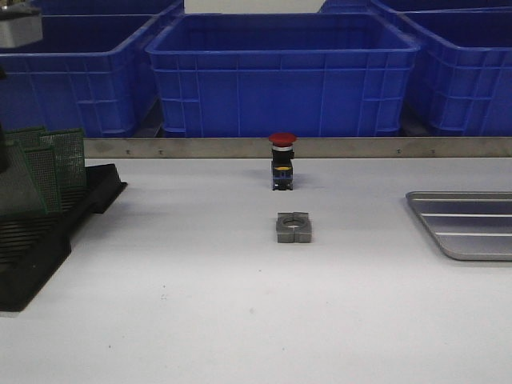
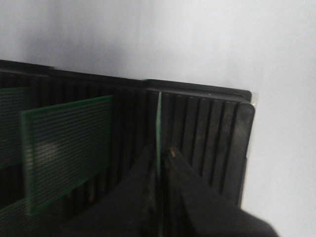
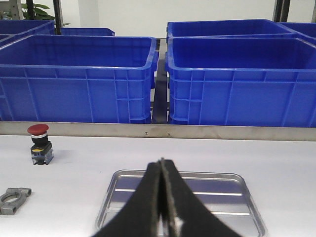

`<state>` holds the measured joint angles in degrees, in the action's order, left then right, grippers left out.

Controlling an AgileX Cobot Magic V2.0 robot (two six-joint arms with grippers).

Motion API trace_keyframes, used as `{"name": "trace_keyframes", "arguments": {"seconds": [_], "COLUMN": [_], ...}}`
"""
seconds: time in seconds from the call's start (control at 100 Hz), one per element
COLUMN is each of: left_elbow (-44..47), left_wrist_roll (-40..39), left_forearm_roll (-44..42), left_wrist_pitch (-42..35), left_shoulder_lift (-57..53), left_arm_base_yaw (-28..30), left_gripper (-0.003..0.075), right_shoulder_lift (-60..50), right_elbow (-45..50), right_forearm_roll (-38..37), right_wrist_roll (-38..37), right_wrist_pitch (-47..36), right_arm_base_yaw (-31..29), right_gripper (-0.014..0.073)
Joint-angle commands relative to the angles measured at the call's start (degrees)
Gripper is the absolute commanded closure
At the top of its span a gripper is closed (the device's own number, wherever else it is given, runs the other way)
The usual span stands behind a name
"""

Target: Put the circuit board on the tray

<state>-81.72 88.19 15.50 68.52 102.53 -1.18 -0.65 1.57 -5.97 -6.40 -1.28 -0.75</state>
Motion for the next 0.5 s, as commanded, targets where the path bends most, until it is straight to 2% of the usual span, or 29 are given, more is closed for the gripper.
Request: {"name": "trace_keyframes", "arguments": {"seconds": [0.0,0.2,0.49], "left_elbow": [-4.29,-5.58,-5.58], "left_wrist_roll": [-0.91,-1.69,-1.69], "left_forearm_roll": [3.12,13.93,28.59], "left_wrist_pitch": [4.78,4.78,4.78], "left_shoulder_lift": [-2.63,-3.18,-3.18], "left_arm_base_yaw": [-0.27,-1.47,-9.43], "left_gripper": [0.0740,0.0740,0.0740], "right_shoulder_lift": [-1.25,-1.25,-1.25], "right_elbow": [-0.75,-0.75,-0.75], "right_forearm_roll": [-0.53,-0.53,-0.53], "right_wrist_roll": [-0.02,-0.02,-0.02], "right_wrist_pitch": [-4.37,-4.37,-4.37], "right_arm_base_yaw": [0.03,0.03,0.03], "right_gripper": [0.0706,0.0706,0.0706]}}
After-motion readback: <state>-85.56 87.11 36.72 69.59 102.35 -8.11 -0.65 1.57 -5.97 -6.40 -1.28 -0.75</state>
